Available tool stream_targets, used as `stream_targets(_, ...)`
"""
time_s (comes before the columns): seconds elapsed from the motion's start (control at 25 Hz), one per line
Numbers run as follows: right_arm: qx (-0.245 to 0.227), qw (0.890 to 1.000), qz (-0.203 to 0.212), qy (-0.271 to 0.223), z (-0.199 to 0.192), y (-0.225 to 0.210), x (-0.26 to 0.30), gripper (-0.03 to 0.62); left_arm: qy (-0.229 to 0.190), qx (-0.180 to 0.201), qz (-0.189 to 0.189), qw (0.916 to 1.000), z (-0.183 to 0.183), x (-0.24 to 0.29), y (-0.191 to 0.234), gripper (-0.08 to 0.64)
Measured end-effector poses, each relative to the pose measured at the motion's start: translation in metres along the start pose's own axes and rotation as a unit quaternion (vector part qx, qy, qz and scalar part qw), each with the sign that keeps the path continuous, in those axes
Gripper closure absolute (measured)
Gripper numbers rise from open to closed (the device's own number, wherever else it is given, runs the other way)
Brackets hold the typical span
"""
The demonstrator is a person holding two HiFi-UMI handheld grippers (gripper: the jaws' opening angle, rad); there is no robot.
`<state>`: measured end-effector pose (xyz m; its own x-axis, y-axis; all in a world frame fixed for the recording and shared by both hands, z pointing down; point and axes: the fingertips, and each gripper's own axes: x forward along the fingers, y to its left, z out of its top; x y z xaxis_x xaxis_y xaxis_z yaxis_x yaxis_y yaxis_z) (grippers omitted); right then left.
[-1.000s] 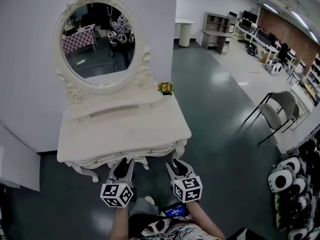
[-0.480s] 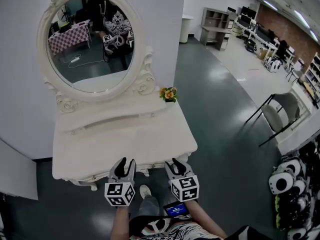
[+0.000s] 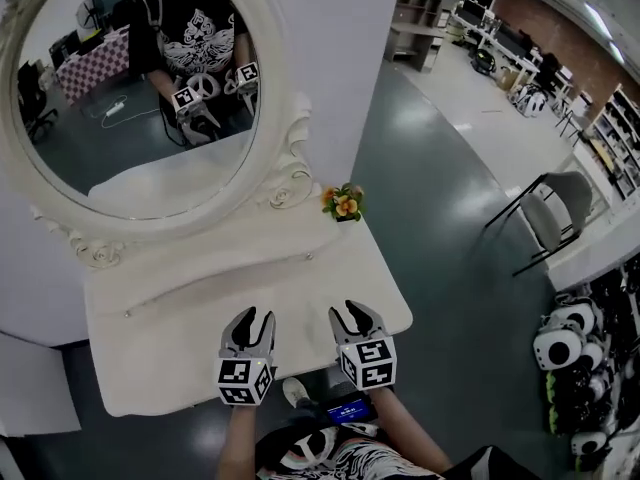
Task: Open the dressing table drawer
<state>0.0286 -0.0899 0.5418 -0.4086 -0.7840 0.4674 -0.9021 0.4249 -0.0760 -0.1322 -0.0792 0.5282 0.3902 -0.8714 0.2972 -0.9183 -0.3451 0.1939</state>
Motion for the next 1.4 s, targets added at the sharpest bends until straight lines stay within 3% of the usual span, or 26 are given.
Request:
stream_targets(0.6,-0.01,0.998,0.005,0.057,0.0,-0.035,0.108,0.445,0.049,-0.027,-0.005,0.9984,-0.02,0.095,0.036,0.426)
stream_targets(1.4,-0.022,0.996,0.03,0.08,-0.013,-0.037,0.187,0.442,0.103,-0.032,0.012,0.9941,-0.061,0.13,0.044,0.428)
